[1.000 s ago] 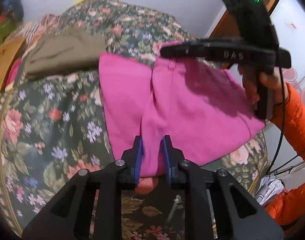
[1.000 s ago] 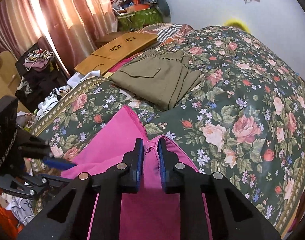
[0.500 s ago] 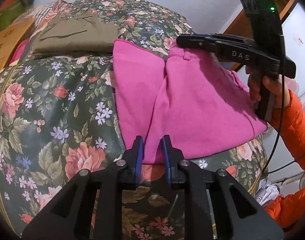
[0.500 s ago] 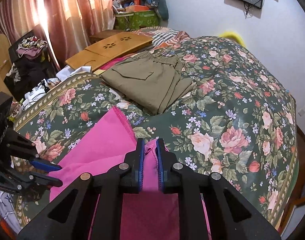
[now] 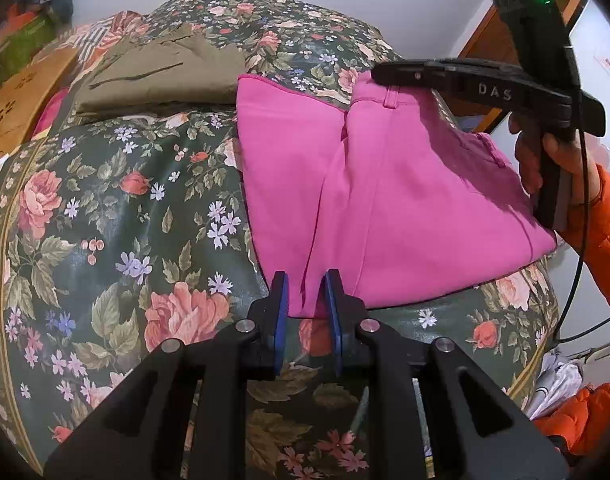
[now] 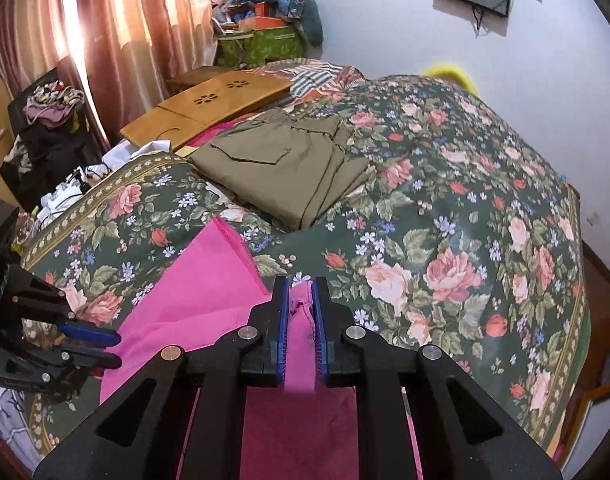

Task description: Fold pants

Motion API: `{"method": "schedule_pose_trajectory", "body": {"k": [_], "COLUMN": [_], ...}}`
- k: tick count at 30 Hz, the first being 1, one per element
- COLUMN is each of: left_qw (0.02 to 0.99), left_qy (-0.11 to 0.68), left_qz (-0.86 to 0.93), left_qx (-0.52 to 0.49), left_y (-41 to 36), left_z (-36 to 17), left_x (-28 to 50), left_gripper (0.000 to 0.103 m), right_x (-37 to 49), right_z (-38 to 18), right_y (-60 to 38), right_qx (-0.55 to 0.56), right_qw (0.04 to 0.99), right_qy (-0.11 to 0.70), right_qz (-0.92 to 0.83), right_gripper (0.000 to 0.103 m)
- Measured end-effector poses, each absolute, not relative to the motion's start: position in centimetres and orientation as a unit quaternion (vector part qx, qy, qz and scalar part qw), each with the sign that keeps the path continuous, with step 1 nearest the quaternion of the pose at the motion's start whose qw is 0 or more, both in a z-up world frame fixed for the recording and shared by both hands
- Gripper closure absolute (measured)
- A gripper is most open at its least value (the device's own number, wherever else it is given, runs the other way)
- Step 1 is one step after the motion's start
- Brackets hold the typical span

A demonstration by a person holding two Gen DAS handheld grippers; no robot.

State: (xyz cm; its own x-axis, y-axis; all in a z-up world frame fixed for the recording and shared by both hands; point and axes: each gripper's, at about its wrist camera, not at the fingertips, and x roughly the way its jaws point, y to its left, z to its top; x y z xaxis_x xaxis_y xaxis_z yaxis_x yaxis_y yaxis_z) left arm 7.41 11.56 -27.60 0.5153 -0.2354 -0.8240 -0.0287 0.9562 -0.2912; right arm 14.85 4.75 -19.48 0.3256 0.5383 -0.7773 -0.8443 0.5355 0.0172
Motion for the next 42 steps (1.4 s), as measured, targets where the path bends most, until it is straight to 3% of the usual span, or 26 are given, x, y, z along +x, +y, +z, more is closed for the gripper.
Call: {"method": "schedule_pose_trajectory", "body": {"k": [3,5,9,10,12,13,15,17,20,27,29,31,42], "left_qw": [0.859,0.862,0.88,0.885,0.891,0.893,0.897,0.896,0.889,0.859,0.854,0.85,0.827], "left_qy": [0.489,0.487,0.456,0.448,0.441,0.438,0.433,0.436,0.449,0.501,0.507,0.509,0.522], "left_qz": [-0.058,-0.045,-0.033,-0.033,-0.031,-0.029,-0.028,-0.038,-0.054,-0.067,-0.062,-0.061,-0.096], "left_qx": [-0.138,-0.131,-0.128,-0.121,-0.107,-0.098,-0.083,-0.074,-0.072,-0.084,-0.099,-0.122,-0.185], "left_y": [11.8,12.3,13.4,13.5,13.2,13.0,12.2,11.4,10.3,9.8,10.4,11.0,12.0], "left_z": [-27.2,-26.2,-22.9,-21.9,-20.9,-20.5,-20.0,-20.1,-21.0,-24.5,-25.4,-26.0,-27.8], "left_x": [7.2,7.1,7.2,7.4,8.0,8.4,9.4,10.4,11.8,14.3,14.6,14.7,15.9], "left_gripper": [0.084,0.084,0.084,0.082,0.069,0.054,0.038,0.033,0.025,0.02,0.01,0.006,0.005], "right_x": [15.7,16.3,16.1,16.0,15.7,15.4,14.8,14.2,12.9,10.3,10.2,10.2,12.0], "right_z": [-19.6,-18.5,-15.6,-14.9,-13.5,-13.1,-12.8,-13.0,-14.0,-18.5,-19.8,-21.3,-23.9], "right_y": [4.3,3.4,0.8,-0.2,-2.5,-3.6,-5.5,-7.0,-9.2,-11.2,-11.4,-11.6,-11.3], "right_qx": [-0.177,-0.152,-0.136,-0.13,-0.111,-0.106,-0.1,-0.097,-0.092,-0.045,-0.03,-0.014,0.044], "right_qw": [0.779,0.781,0.808,0.814,0.829,0.835,0.844,0.849,0.855,0.834,0.826,0.818,0.788], "right_qy": [0.408,0.417,0.393,0.388,0.376,0.373,0.374,0.381,0.396,0.459,0.475,0.492,0.514], "right_qz": [0.443,0.44,0.417,0.412,0.399,0.39,0.371,0.351,0.321,0.303,0.301,0.299,0.336], "right_gripper": [0.091,0.073,0.061,0.053,0.044,0.041,0.037,0.025,0.025,0.023,0.023,0.023,0.019]}}
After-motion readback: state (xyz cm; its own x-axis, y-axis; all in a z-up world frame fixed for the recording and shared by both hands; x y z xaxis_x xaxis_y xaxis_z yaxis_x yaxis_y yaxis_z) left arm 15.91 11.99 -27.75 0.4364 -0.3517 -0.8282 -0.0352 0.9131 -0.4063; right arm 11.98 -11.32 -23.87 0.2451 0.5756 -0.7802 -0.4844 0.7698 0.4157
